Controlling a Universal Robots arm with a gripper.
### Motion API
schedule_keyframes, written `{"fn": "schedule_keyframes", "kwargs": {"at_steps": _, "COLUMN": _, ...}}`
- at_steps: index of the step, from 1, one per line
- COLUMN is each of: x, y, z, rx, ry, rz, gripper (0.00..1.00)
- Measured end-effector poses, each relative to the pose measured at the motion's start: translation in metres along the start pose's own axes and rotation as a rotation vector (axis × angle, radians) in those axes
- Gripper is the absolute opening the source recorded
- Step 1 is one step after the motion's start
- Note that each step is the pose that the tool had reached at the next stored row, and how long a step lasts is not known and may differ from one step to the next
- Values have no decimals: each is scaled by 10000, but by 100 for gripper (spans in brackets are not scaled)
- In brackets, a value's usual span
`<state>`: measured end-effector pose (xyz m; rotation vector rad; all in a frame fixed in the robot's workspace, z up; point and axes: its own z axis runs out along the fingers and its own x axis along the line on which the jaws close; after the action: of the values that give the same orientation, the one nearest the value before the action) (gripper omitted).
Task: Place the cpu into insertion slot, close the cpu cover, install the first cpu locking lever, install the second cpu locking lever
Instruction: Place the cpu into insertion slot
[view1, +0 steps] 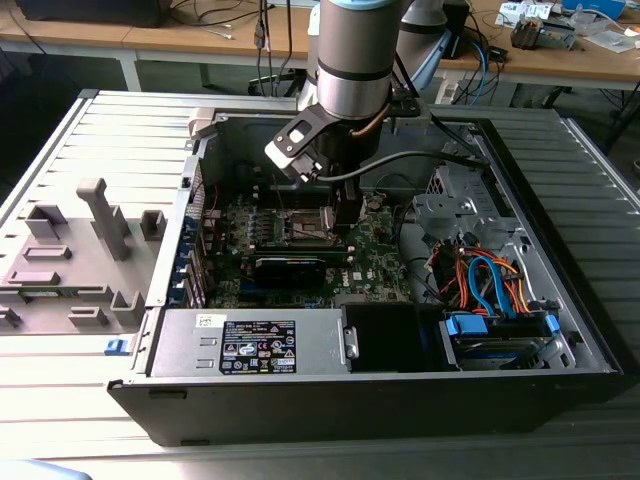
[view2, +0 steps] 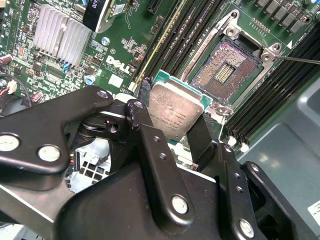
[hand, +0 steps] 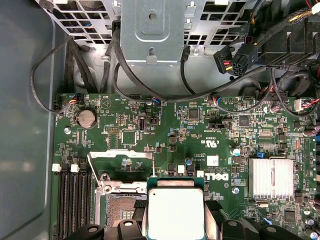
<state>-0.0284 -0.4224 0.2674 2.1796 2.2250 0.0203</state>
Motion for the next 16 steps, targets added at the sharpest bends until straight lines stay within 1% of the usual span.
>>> {"fn": "schedule_keyframes", "kwargs": {"at_steps": 16, "x": 0, "y": 0, "z": 0, "rx": 1, "ry": -3, "rz": 101, "gripper": 55}}
